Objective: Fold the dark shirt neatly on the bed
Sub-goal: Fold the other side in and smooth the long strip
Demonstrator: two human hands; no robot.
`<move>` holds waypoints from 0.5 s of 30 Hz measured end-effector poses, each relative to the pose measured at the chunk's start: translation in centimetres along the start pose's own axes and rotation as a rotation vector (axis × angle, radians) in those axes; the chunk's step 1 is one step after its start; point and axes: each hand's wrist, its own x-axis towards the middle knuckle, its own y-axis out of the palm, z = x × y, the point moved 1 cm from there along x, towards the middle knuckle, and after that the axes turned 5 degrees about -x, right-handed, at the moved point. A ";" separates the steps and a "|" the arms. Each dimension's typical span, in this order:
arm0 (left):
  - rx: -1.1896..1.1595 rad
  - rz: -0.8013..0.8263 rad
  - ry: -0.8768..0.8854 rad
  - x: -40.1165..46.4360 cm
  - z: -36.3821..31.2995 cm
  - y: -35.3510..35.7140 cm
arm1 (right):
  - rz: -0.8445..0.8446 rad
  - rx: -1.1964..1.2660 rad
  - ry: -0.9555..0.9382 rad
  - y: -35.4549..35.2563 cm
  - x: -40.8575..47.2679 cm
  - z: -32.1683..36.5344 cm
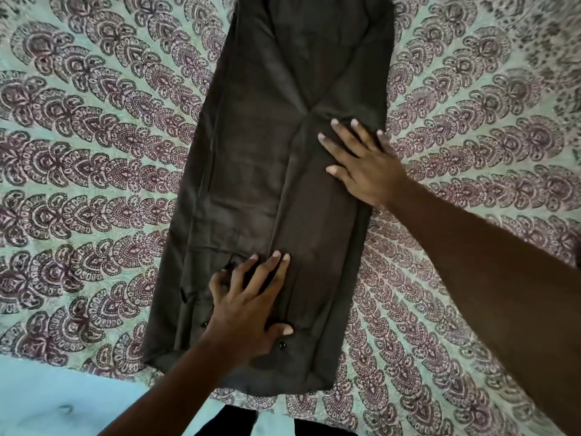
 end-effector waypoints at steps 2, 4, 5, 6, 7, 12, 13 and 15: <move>0.042 0.013 -0.025 1.1 -1.1 -1.3 | -0.005 0.034 0.006 -0.9 0.1 0.5; 0.086 0.020 -0.038 2.1 -1.9 -2.2 | -0.043 0.057 -0.121 -1.2 -1.0 1.8; 0.106 0.027 -0.050 2.5 -2.1 -2.3 | -0.042 0.071 -0.214 -1.2 -1.6 2.6; 0.112 0.055 -0.064 2.8 -2.2 -2.4 | -0.020 0.084 -0.306 -0.9 -2.0 3.1; 0.118 0.089 -0.073 3.0 -2.2 -2.5 | 0.008 0.090 -0.371 -0.5 -2.0 3.3; 0.133 0.131 -0.057 3.7 -1.5 -2.7 | -0.006 0.098 -0.122 0.5 2.5 0.0; 0.143 0.146 -0.059 3.8 -1.6 -2.8 | 0.004 0.114 -0.059 0.1 3.6 -0.7; 0.154 0.198 -0.064 3.9 -2.1 -3.4 | 0.058 0.136 -0.033 -0.5 4.9 -1.1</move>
